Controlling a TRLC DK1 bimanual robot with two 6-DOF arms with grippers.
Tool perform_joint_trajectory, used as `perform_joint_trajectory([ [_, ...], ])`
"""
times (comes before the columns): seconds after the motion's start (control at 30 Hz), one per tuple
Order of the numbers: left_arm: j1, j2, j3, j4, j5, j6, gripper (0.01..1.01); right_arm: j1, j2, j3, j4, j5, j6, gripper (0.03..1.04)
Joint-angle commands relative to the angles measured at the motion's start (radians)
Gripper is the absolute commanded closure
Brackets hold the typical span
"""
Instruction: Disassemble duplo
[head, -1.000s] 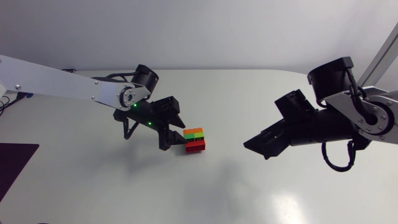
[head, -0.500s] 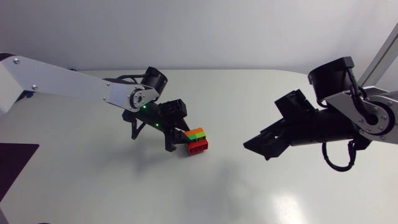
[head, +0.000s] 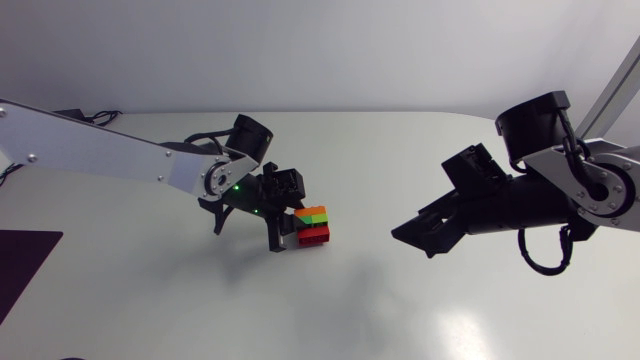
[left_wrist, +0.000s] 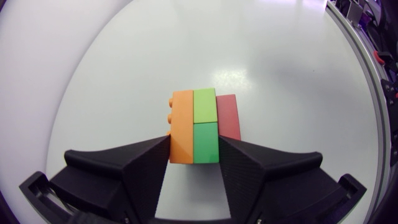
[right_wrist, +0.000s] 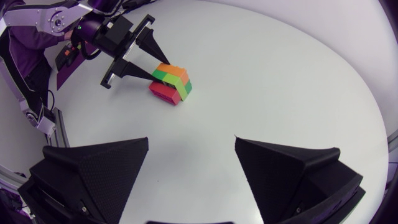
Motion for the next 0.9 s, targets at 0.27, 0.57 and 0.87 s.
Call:
perform_joint_trajectory([
  [0.27, -0.127, -0.172, -0.347, 0.435, -0.354, 0.083, 0.567, 0.000, -0.016, -0.034, -0.017, -0.007, -0.031, 0.06],
  [0.57, -0.224, -0.220, -0.571, 0.815, -0.577, 0.218, 0.569, -0.005, -0.025, -0.057, -0.012, -0.009, -0.046, 0.06],
  [0.87, -0.222, -0.373, -0.555, 0.676, -0.471, 0.061, 0.567, 0.009, -0.019, -0.067, -0.012, -0.010, -0.040, 0.06],
])
